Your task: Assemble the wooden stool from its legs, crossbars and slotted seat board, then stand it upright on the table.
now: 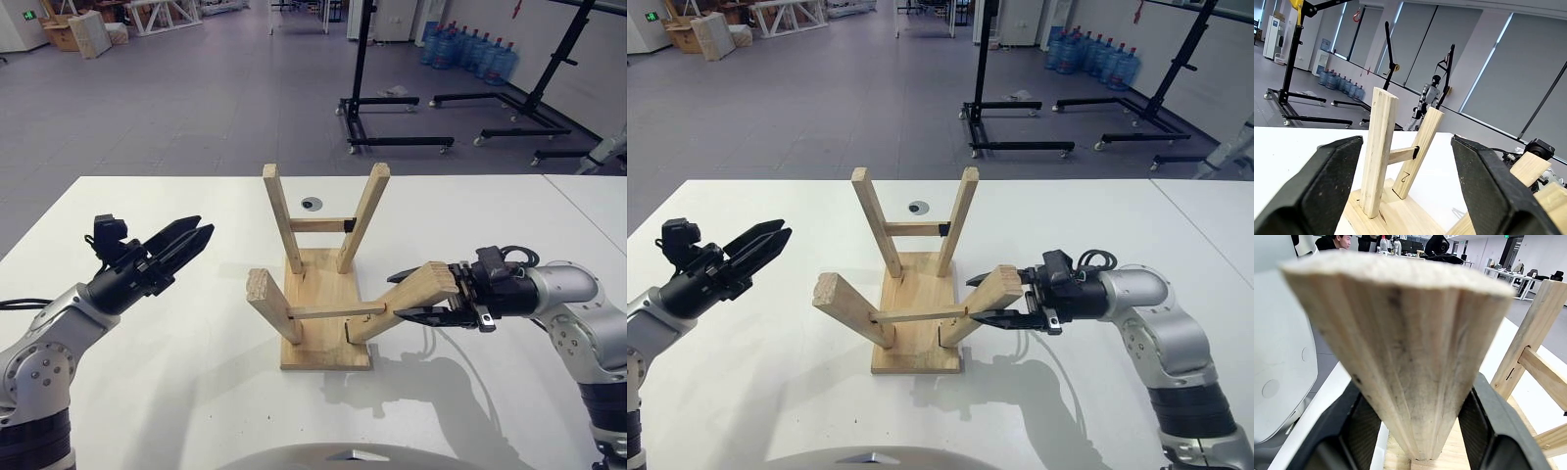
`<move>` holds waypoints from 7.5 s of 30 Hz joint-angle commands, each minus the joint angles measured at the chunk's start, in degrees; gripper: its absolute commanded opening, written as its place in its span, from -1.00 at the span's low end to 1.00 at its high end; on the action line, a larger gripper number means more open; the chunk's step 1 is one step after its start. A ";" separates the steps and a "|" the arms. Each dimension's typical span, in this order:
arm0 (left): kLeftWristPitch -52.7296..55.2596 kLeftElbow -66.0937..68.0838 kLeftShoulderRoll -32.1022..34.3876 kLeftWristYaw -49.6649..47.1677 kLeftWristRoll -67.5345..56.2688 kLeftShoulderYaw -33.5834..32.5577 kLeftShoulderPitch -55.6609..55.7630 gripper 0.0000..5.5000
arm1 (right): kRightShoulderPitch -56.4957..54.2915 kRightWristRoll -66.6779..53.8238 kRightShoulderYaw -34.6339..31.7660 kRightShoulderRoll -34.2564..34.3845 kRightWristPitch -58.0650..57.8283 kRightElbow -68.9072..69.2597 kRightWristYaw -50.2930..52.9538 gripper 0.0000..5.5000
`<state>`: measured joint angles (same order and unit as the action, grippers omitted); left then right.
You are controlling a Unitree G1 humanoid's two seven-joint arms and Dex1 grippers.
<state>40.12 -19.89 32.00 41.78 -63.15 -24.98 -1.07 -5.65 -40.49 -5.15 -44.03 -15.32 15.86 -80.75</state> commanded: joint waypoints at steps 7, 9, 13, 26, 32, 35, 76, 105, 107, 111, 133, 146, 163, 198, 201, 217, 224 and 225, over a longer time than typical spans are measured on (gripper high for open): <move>-1.27 -0.55 -0.53 0.16 1.96 2.82 0.10 0.20 | -1.44 1.53 2.49 -0.63 -1.43 -1.12 0.22 -0.26; -1.49 -0.40 -0.48 0.30 2.06 2.87 -0.04 0.20 | -1.74 2.22 2.81 -0.45 -0.78 -1.47 0.46 -0.26; -1.93 0.15 -0.63 0.25 2.48 3.12 0.34 0.20 | -1.74 6.42 4.04 -0.58 3.33 -2.70 0.78 -0.26; -2.89 0.45 -1.87 0.29 3.91 3.12 -1.35 0.20 | -3.83 2.45 1.55 -0.91 -1.16 -2.62 3.69 0.39; -7.16 6.90 1.63 1.39 16.72 7.20 -6.55 0.20 | 2.67 -9.81 -7.47 -3.64 -10.32 1.94 2.81 0.39; -10.97 10.08 6.03 4.36 26.96 12.02 -10.31 0.20 | 4.26 -11.66 -8.64 -3.78 -11.93 3.61 2.76 0.39; -16.96 26.67 -16.32 -1.34 49.97 44.70 3.96 0.20 | -21.07 -17.24 -15.58 7.17 -15.02 2.11 25.81 0.39; -17.04 28.33 -15.04 1.61 50.65 43.07 8.84 0.20 | -5.10 66.22 18.53 7.56 25.65 -10.06 48.32 0.39; -17.04 28.72 -14.94 1.84 50.57 42.82 9.33 0.20 | -3.14 68.81 20.51 7.67 25.81 -11.66 49.79 0.39; -16.91 28.17 -14.84 1.86 50.27 42.30 8.72 0.20 | -3.21 69.57 21.05 8.17 26.61 -13.18 53.16 0.39; -11.89 -6.30 -4.93 1.49 31.88 20.74 4.82 0.20 | -19.15 15.29 -8.51 8.29 27.03 -16.29 50.45 0.39; -4.78 -8.23 -11.87 -4.86 9.64 19.31 19.47 0.20 | -18.58 14.10 -12.14 13.65 24.11 -25.01 50.80 0.39; -4.66 3.29 -11.81 -1.02 25.74 34.39 25.25 0.20 | -19.11 17.66 -8.68 16.12 21.42 -26.61 49.28 0.39; -10.09 14.83 -15.65 5.03 37.34 41.75 28.48 0.20 | -11.03 24.17 9.59 23.67 11.70 -6.69 47.67 0.39; -10.58 13.83 -14.34 5.12 37.32 40.89 27.11 0.20 | -10.67 24.87 6.06 21.29 13.21 -9.94 47.42 0.39; -7.65 9.56 -10.71 5.44 32.98 33.59 23.72 0.20 | -14.68 20.94 -6.78 17.68 18.54 -13.33 53.49 0.39; -5.39 7.31 -8.23 7.54 28.34 28.87 24.58 0.20 | -12.60 16.85 -12.79 18.16 16.22 -9.83 57.29 0.39; -5.15 7.03 -7.93 7.51 27.84 28.10 24.63 0.20 | -12.18 17.14 -12.76 18.15 16.04 -9.81 57.41 0.39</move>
<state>33.98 -11.76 22.81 49.30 -34.39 5.05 22.25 -19.04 -23.26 -17.41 -25.87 1.76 5.45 -23.86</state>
